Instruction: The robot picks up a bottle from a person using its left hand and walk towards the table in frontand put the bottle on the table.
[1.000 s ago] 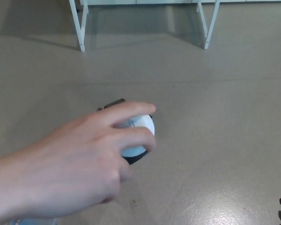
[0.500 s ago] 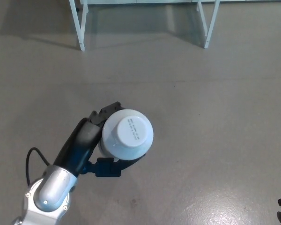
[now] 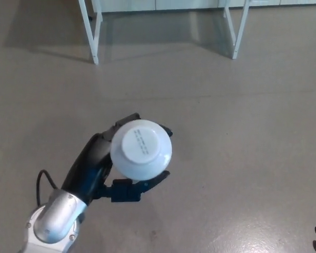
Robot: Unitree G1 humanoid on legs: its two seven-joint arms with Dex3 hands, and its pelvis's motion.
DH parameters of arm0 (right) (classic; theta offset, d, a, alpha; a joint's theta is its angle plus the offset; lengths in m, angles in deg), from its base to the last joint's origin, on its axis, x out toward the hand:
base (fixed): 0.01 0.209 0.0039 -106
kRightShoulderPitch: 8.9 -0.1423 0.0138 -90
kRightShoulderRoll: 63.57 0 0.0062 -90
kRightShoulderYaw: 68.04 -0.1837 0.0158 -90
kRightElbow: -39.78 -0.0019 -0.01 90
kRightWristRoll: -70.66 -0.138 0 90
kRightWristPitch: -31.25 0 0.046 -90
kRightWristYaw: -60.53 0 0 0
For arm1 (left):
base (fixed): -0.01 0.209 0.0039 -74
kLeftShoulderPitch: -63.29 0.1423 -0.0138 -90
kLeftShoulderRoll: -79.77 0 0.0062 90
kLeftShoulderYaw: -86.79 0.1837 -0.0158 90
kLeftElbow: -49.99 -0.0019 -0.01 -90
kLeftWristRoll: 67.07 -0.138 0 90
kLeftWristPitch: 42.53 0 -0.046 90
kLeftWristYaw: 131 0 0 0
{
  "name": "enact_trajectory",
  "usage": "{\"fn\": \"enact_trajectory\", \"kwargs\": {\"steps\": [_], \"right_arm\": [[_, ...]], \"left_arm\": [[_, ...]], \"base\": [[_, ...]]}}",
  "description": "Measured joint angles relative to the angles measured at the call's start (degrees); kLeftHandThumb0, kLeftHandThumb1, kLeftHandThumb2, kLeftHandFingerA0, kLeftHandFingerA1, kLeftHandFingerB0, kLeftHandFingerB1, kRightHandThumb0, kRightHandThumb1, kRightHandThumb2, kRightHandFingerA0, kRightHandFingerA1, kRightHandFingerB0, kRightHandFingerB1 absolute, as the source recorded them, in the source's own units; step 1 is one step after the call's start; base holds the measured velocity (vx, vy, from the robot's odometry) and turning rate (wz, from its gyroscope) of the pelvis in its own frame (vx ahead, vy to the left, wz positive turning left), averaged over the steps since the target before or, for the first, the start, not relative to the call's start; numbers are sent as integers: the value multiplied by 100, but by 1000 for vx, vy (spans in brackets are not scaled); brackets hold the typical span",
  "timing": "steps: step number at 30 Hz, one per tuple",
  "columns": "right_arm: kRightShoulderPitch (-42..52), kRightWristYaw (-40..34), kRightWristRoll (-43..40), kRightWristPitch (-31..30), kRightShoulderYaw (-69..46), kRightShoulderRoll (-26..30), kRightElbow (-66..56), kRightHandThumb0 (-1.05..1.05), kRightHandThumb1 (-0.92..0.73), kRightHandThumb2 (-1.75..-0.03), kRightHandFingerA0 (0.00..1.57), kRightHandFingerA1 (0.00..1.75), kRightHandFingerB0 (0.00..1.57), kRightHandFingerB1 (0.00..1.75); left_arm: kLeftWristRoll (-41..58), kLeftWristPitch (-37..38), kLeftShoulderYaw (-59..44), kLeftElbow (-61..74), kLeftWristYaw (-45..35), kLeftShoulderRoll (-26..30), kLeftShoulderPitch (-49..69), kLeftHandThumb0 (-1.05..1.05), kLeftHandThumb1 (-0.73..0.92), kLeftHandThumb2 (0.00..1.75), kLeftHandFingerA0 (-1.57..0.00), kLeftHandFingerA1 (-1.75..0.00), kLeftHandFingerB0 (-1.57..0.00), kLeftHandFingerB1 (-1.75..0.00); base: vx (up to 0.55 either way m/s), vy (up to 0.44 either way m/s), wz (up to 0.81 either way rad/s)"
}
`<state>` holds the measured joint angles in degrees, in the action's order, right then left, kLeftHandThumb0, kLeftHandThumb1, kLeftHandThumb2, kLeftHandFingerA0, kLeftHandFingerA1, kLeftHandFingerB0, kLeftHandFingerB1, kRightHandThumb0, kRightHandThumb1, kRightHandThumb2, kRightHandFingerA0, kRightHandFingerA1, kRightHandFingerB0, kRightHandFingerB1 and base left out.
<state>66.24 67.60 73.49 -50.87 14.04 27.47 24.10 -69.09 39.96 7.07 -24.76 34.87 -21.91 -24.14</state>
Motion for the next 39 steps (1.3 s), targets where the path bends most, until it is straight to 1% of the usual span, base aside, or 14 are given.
{"fn": "enact_trajectory", "kwargs": {"steps": [2, 3, 8, 9, 15, 17, 21, 22, 23, 24, 29, 31, 35, 39], "right_arm": [[0, 0, 3, 0, 2, 0, 0, -38, -59, -57, 71, 47, 61, 43], [0, -1, 5, 0, 3, 1, 0, -38, -58, -58, 72, 48, 62, 44], [32, 2, 19, -7, 27, -66, 16, -40, -56, -59, 72, 48, 62, 44], [30, 2, 24, -6, 32, -68, 15, -38, -57, -57, 70, 48, 61, 43], [12, 1, 43, 1, 56, -68, 12, -39, -55, -58, 71, 48, 61, 43], [16, -1, 45, 1, 55, -67, 13, -41, -57, -58, 72, 48, 61, 43], [71, -12, 86, -1, 97, -58, 22, -41, -56, -58, 72, 49, 61, 43], [69, -21, 96, -3, 101, -67, 26, -41, -56, -58, 72, 49, 61, 43], [61, -14, 106, 0, 112, -80, 25, -41, -55, -57, 70, 48, 60, 43], [48, -23, 112, 3, 102, -32, 21, -41, -56, -58, 71, 48, 60, 43], [23, -38, 130, 11, 112, 26, 17, -43, -56, -58, 72, 48, 61, 42], [24, -44, 136, 12, 120, 27, 18, -39, -57, -57, 70, 46, 62, 43], [73, -46, 142, 11, 121, 27, 39, -40, -57, -58, 69, 46, 60, 42], [36, -45, 140, 21, 102, 34, 27, -39, -57, -58, 69, 47, 62, 43]], "left_arm": [[167, -75, -58, 43, -92, -51, 2, -16, 78, 78, -104, -126, -78, -96], [289, -143, -96, 81, -153, -82, 6, -15, 79, 77, -101, -128, -77, -95], [723, -468, -334, 248, -356, -96, 49, -16, 78, 77, -103, -127, -75, -96], [824, -538, -407, 306, -399, -75, 45, -16, 77, 77, -103, -127, -75, -96], [1265, -970, -538, 560, -526, -22, 74, -15, 77, 78, -103, -127, -76, -95], [1370, -1079, -528, 615, -554, -21, 78, -16, 77, 80, -104, -130, -77, -92], [1521, -1231, -527, 633, -599, 6, 95, -17, 78, 79, -103, -131, -76, -92], [1548, -1272, -527, 625, -598, 11, 101, -17, 78, 79, -103, -131, -76, -92], [1571, -1294, -518, 631, -601, -5, 91, -17, 80, 75, -99, -131, -72, -96], [1581, -1300, -471, 634, -614, 3, 68, -15, 78, 79, -106, -130, -74, -99], [1221, -1191, -254, 501, -531, 327, -18, -14, 78, 78, -107, -130, -77, -96], [1034, -1129, -183, 434, -468, 439, -31, -13, 78, 79, -105, -130, -77, -94], [827, -1125, -157, 360, -383, 518, -37, -11, 77, 81, -105, -132, -77, -95], [720, -1080, -174, 241, -344, 545, -137, -13, 76, 82, -104, -131, -79, -95]], "base": [[144, 244, -16], [151, 308, -24], [236, 380, -4], [221, 121, 22], [259, 27, 4], [268, -25, 7], [293, -58, 26], [470, -151, -67], [434, -148, 80], [408, -98, 23], [332, -155, -1], [359, -36, -17], [371, 10, -26], [444, 226, -44]]}}
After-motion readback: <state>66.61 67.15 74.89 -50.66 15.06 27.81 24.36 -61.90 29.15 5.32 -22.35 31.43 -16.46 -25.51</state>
